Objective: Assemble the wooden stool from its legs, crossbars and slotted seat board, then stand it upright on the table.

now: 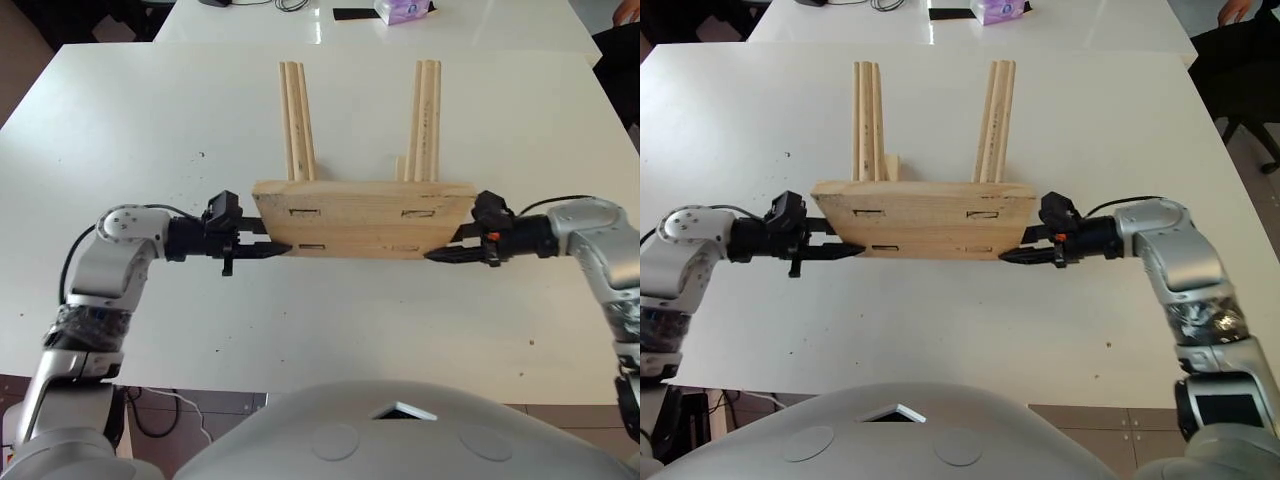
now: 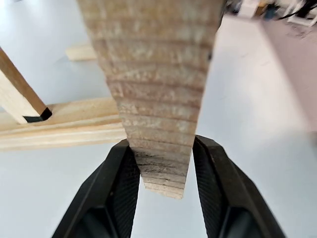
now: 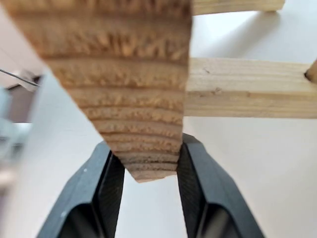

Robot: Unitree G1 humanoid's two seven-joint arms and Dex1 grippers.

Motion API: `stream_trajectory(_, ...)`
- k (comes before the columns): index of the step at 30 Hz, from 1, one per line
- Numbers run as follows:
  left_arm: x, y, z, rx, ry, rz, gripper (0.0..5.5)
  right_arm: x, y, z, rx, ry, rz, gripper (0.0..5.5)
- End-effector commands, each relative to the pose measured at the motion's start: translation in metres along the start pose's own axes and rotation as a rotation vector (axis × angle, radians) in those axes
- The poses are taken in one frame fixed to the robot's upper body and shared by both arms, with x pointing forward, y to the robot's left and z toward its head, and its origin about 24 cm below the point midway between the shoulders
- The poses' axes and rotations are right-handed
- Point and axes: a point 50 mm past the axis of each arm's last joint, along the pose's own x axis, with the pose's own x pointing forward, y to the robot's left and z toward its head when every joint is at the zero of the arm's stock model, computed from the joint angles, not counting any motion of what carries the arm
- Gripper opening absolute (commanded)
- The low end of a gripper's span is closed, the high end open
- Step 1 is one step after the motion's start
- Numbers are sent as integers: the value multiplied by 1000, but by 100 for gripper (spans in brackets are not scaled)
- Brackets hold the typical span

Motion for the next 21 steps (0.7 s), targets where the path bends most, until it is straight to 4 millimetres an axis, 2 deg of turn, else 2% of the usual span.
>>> stream_trajectory(1,5,-49,0,-95,-86,-36,150,5,42,9,29,-118,101,141)
stream_trajectory(3,0,-65,12,-126,-138,-16,149,0,62,17,58,-179,99,141)
stream_trajectory(7,-9,-83,42,-182,-256,-4,149,-12,90,35,96,-278,107,141)
stream_trajectory(11,-14,-88,80,-270,-501,-3,149,-27,104,71,201,-515,160,141)
stream_trajectory(15,-9,-83,108,-398,-785,33,149,-30,102,94,231,-723,178,141)
stream_trajectory(18,1,-85,115,-478,-967,96,149,-29,89,108,192,-927,133,141)
stream_trajectory(21,7,-86,123,-542,-1100,155,150,-23,80,129,232,-1194,59,141)
